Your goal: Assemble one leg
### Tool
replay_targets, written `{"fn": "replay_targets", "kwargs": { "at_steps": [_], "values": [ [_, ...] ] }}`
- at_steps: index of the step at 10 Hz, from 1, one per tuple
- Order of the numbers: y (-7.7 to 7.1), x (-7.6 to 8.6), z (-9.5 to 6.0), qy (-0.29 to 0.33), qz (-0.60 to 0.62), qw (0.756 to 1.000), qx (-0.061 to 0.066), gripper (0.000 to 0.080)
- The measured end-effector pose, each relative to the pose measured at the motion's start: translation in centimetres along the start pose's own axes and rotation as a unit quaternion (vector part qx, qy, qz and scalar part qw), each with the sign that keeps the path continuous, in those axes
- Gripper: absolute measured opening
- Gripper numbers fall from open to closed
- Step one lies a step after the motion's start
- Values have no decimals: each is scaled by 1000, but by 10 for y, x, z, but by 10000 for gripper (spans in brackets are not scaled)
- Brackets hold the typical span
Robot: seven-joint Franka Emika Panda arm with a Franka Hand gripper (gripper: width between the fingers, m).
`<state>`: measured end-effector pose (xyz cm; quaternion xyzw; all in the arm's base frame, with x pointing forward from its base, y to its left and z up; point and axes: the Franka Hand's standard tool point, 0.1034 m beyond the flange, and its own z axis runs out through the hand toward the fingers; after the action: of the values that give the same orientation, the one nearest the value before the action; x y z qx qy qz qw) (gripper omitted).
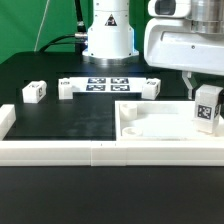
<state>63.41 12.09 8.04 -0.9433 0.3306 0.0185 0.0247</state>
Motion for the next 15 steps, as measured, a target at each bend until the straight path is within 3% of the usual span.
{"fn": "replay_targets", "kwargs": {
  "at_steps": [3,7,8,9,10,12,15],
  "values": [
    [-1,-1,1,4,189,982,-1,290],
    [-1,-1,1,0,272,962,2,315],
    [-2,-1,1,1,253,967,3,315],
    [-2,0,1,2,250,968,5,497],
    [-3,-2,1,1,234,972,3,604],
    [-4,-3,1,1,91,996,-1,641],
    [0,2,4,1,-107,994,0,649]
  ]
}}
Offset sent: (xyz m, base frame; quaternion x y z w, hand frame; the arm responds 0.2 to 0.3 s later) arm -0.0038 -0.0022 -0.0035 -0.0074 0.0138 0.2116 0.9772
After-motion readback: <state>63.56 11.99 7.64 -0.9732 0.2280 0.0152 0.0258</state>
